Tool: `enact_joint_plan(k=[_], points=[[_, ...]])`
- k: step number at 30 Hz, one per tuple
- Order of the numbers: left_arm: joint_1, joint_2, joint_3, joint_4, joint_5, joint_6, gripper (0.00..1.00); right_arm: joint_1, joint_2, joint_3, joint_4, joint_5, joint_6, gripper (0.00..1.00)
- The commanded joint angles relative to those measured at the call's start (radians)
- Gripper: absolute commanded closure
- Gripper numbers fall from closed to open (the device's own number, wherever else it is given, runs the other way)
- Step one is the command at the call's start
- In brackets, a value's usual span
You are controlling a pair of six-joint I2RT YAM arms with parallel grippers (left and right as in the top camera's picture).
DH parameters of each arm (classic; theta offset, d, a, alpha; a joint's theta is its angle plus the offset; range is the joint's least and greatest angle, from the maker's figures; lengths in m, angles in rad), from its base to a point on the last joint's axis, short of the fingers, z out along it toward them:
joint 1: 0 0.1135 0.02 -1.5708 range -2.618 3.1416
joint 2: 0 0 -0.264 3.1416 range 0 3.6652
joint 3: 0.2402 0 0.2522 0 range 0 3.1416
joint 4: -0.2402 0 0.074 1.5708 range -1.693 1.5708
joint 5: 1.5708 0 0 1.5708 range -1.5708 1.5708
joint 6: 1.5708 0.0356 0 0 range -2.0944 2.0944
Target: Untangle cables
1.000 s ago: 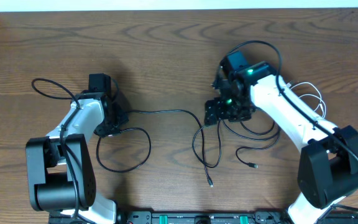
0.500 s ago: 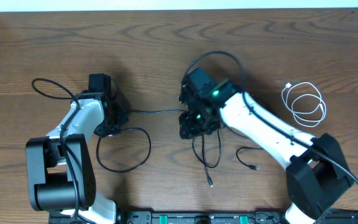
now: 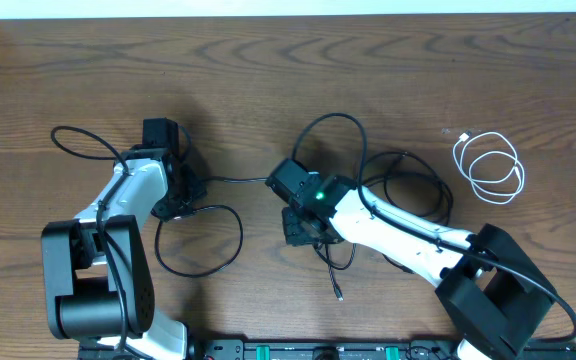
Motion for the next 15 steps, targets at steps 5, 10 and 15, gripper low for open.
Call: enact_joint_plan(k=[5, 10, 15], points=[[0.004, 0.011, 0.002, -0.002, -0.015, -0.01, 0.46, -0.005, -0.017, -0.103, 0.121, 0.117, 0.18, 0.67], [0.004, 0.011, 0.002, -0.002, 0.004, -0.01, 0.46, -0.005, -0.017, -0.186, 0.315, 0.122, 0.188, 0.67], [0.004, 0.011, 0.002, -0.001, 0.004, -0.01, 0.46, -0.005, -0.017, -0.244, 0.411, 0.172, 0.205, 0.69]])
